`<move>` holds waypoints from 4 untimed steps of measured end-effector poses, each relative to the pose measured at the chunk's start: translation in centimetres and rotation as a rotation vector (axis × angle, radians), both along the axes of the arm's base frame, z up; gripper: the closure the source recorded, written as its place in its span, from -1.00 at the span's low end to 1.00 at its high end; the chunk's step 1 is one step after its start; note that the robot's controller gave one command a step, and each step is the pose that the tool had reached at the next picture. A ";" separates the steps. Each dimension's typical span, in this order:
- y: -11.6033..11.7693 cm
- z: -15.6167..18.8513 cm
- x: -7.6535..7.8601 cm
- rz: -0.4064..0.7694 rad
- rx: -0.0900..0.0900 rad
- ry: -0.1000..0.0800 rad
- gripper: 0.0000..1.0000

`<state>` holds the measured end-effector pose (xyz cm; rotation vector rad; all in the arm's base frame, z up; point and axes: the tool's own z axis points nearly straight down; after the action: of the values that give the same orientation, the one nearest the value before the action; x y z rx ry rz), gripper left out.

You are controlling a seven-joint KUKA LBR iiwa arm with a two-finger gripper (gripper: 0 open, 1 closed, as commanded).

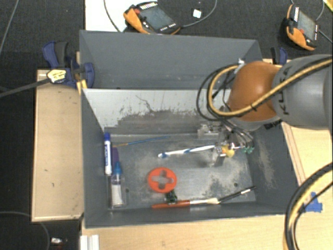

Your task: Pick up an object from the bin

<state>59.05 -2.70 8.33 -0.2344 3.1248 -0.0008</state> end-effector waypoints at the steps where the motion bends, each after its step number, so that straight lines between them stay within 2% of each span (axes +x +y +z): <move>1: -1.1 -0.9 -1.4 -0.493 0.002 0.006 -1.00; 2: 0.4 5.8 -3.3 -0.164 0.001 0.002 -1.00; 3: 0.6 2.7 -2.4 -0.239 0.001 0.005 -1.00; 4: -0.1 -0.1 -2.2 -0.265 0.003 -0.003 -1.00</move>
Offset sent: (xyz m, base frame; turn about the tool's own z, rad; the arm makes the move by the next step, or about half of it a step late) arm -0.0426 0.0110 0.0889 0.0409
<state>56.89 -2.84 8.20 0.1800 3.1253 0.0015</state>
